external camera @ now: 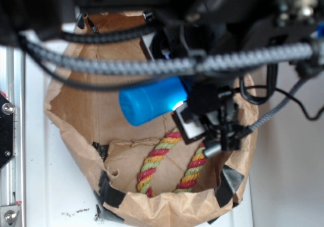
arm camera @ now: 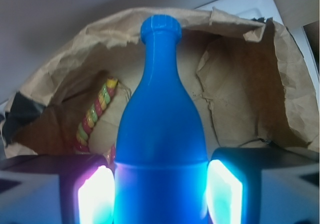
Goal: Grab the blue bottle.
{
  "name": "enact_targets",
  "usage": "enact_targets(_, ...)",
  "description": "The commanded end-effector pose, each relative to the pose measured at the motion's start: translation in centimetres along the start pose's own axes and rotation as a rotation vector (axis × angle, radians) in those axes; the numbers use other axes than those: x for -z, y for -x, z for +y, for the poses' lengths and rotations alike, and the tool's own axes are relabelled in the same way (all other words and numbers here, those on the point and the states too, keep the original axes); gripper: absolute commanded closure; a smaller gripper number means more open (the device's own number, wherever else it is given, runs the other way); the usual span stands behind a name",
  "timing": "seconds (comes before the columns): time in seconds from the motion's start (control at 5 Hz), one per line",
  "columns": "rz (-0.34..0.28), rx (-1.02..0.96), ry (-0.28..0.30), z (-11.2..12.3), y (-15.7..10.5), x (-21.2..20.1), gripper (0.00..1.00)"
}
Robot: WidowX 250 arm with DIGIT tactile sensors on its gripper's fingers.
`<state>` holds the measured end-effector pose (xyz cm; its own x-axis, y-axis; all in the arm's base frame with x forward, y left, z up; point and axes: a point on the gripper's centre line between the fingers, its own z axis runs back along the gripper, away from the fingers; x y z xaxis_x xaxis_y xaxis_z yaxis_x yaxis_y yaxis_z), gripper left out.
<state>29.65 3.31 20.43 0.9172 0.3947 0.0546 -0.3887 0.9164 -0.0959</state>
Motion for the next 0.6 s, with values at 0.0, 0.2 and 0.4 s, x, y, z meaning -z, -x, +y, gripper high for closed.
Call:
enact_targets(0.0,-0.134,0.099,0.022,2.32,2.41,-2.38,1.00)
enact_targets(0.2,-0.157,0.120,0.014,2.60,3.40,-2.36,1.00)
enact_targets(0.4,-0.148,0.098,-0.007,2.56,2.89,-2.03,1.00)
